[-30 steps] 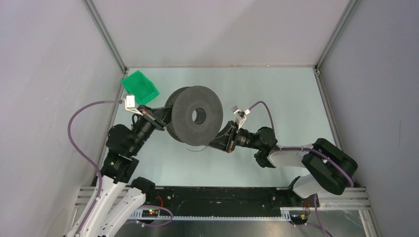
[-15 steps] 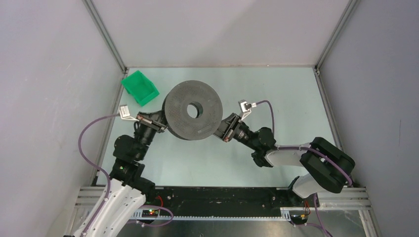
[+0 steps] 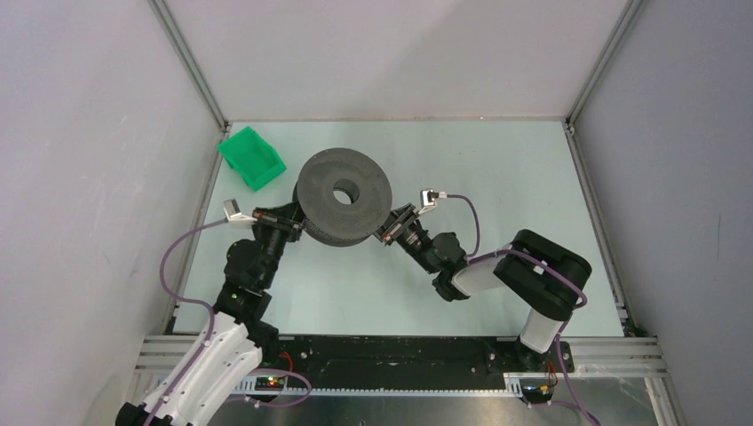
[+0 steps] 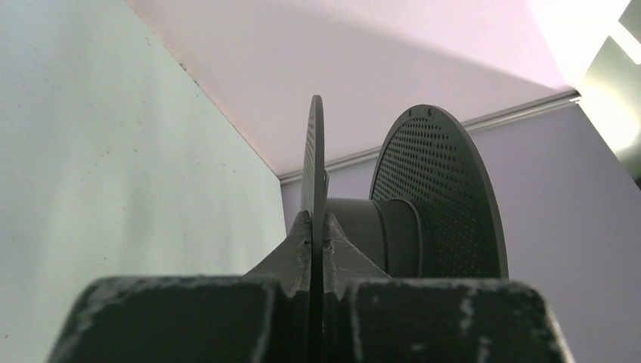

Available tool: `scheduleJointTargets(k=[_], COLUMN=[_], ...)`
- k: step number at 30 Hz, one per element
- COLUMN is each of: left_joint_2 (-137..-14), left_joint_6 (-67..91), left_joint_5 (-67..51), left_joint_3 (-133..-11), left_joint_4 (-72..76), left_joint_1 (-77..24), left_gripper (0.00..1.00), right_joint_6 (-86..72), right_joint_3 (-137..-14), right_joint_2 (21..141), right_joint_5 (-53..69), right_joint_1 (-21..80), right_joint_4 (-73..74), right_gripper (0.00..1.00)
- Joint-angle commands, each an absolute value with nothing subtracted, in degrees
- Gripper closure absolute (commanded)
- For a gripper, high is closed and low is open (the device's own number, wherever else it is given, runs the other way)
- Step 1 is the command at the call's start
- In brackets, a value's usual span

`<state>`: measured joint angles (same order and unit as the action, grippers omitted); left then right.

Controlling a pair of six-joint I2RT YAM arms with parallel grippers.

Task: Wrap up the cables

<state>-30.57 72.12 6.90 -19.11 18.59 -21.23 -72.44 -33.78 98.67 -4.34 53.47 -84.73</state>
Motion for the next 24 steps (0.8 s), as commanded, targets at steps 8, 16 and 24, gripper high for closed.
scheduleJointTargets(k=[8, 16, 24], left_joint_2=[-27.96, -27.58, -27.45], left_joint_6=[84.26, 83.59, 83.42], left_joint_5=[8.65, 9.6, 10.32], left_joint_3=[-14.58, -13.66, -13.73], left_joint_4=[29.39, 30.18, 31.02], left_joint_1=[-21.64, -21.67, -21.62], left_gripper=[1.0, 1.0, 1.0], right_joint_6=[-74.44, -73.73, -74.26], right_joint_3=[-36.21, -36.06, -34.65], right_joint_2=[104.31, 103.27, 101.6], right_joint_5=[-22.5, -22.83, -21.87], right_joint_1=[58.89, 59.08, 58.82], right_joint_4=[-86.25, -82.59, -78.13], right_gripper=[1.0, 0.92, 0.91])
